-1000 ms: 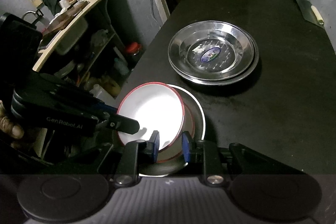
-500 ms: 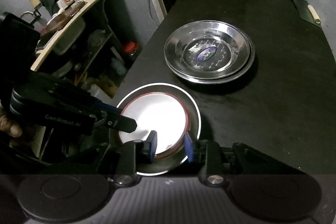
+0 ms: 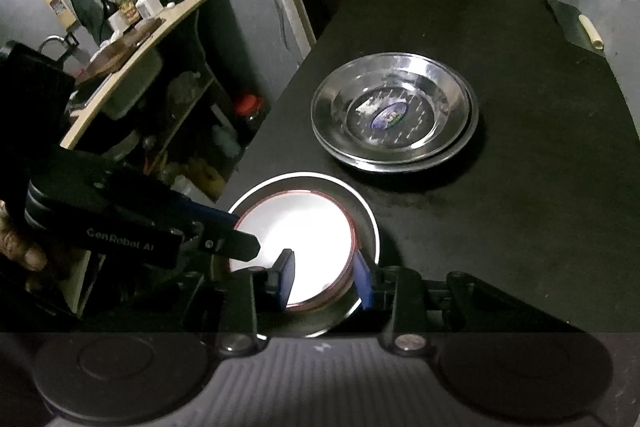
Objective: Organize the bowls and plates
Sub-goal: 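Lower the second white bowl into the first and open the left gripper, then move the left gripper to the rim of the stacked steel bowl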
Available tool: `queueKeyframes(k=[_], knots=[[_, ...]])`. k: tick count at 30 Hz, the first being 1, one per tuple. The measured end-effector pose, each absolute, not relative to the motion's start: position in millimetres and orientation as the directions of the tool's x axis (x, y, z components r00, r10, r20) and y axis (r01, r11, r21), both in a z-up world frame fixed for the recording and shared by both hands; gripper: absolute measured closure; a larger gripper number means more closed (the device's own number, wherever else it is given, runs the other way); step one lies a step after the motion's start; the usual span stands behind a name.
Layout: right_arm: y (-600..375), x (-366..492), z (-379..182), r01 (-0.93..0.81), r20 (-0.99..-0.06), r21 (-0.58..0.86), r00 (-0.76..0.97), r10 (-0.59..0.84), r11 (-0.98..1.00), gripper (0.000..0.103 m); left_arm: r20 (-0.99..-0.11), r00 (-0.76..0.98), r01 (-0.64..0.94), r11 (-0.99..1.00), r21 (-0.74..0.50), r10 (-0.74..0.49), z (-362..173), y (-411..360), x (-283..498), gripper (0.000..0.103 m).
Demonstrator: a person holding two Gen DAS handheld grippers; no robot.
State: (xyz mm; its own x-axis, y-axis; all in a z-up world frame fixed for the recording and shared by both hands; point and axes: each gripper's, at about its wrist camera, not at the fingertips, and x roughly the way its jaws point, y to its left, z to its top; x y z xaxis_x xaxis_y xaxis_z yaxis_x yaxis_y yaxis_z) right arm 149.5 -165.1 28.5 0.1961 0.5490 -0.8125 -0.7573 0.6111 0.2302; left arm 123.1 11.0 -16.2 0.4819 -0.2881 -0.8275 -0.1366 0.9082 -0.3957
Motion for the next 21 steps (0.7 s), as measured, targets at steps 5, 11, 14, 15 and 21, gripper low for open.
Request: queueKeyframes(k=[5, 11, 14, 15, 21], knots=[[-167, 148, 33, -0.757, -0.799, 0.23, 0.213, 0.563, 0.612, 0.058, -0.82, 0.505, -0.119, 0.919, -0.375, -0.269, -8, 9, 121, 0.054], [-170, 147, 38, -0.747, -0.784, 0.222, 0.245, 0.57, 0.626, 0.042, -0.809, 0.541, -0.134, 0.926, -0.352, -0.229, 2, 14, 118, 0.031], [-172, 148, 40, -0.74, -0.778, 0.221, 0.258, 0.572, 0.635, 0.03, -0.807, 0.558, -0.176, 0.923, -0.343, -0.194, 5, 21, 115, 0.018], [-173, 148, 40, -0.737, -0.777, 0.222, 0.262, 0.573, 0.638, 0.025, -0.807, 0.562, -0.192, 0.919, -0.343, -0.184, 5, 25, 114, 0.013], [-178, 151, 43, -0.715, -0.765, 0.222, 0.294, 0.573, 0.663, 0.003, -0.796, 0.589, -0.236, 0.914, -0.33, -0.136, 9, 36, 107, 0.001]])
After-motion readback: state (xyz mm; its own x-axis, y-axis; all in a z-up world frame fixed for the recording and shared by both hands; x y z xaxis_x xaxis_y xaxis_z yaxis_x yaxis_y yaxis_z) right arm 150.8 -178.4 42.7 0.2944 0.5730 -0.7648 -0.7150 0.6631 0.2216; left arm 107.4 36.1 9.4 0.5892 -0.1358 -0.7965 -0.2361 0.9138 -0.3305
